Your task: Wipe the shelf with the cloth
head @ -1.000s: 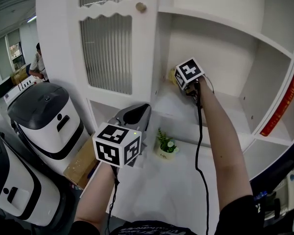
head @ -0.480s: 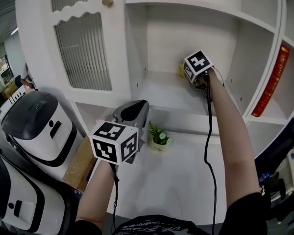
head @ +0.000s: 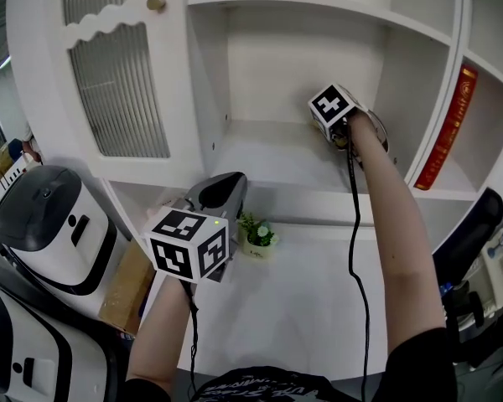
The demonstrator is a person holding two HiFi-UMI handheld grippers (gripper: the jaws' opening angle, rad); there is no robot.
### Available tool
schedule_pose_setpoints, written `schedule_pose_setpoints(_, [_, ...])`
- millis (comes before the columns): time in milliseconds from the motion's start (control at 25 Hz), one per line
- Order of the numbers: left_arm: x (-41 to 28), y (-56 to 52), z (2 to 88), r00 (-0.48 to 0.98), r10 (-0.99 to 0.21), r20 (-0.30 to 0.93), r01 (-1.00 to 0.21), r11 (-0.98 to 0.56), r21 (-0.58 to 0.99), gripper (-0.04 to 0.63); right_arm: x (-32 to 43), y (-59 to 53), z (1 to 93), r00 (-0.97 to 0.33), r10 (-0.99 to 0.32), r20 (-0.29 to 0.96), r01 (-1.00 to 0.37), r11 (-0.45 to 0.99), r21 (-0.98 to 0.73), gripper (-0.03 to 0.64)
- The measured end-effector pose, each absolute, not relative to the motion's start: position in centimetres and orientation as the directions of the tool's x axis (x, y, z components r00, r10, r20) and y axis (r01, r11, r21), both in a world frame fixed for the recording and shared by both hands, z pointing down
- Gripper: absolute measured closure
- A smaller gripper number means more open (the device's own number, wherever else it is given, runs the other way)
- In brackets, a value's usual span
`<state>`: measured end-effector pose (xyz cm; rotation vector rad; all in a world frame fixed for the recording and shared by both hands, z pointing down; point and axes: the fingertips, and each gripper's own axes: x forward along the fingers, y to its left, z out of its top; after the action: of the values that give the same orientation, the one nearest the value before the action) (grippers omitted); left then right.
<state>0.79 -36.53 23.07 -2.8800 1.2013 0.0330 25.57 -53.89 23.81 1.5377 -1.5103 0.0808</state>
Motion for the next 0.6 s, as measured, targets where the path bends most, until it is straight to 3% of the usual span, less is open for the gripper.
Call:
schedule_pose_setpoints(400, [1.9,-36.8,23.8,0.728,-0.685,-0.024,-0.685,-0.729,0.011,0.589,30.3,-52.9,24.3,0.544,-0.636,0.548,-0.599,0.163,0.784,0.520])
schedule_pose_setpoints(600, [1.7,-37.0,24.1,0.730,-0.683,-0.023,-0.683,-0.730,0.024,0.589,30.7,-53.0,24.3,0.523,-0.648,0.553,-0.627,0.146,0.765,0.520])
